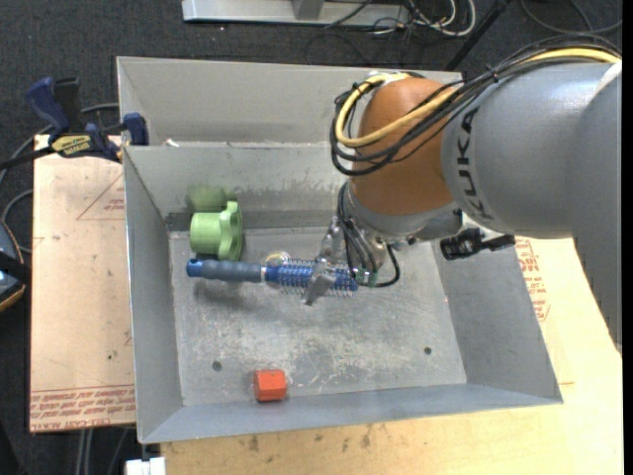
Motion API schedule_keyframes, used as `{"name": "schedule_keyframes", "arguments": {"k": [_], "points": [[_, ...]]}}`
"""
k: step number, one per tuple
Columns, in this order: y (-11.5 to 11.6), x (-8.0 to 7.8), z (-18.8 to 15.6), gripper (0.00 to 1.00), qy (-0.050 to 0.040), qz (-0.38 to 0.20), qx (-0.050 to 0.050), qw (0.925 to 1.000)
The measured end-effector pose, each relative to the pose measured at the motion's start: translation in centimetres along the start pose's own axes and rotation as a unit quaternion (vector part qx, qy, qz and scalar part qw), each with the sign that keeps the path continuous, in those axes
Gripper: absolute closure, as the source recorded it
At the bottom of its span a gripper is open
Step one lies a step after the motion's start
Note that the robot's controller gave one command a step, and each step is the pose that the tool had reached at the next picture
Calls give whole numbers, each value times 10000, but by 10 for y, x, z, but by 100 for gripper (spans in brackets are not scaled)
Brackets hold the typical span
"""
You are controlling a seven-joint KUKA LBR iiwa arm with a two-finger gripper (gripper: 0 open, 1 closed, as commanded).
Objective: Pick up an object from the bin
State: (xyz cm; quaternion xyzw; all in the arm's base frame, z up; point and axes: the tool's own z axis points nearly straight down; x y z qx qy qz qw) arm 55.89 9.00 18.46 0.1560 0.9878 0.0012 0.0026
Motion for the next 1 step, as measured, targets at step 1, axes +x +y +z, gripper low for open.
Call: {"name": "schedule_keyframes", "arguments": {"k": [1], "points": [[0, 0, -3, 100, 23, -5, 12, 10000]]}}
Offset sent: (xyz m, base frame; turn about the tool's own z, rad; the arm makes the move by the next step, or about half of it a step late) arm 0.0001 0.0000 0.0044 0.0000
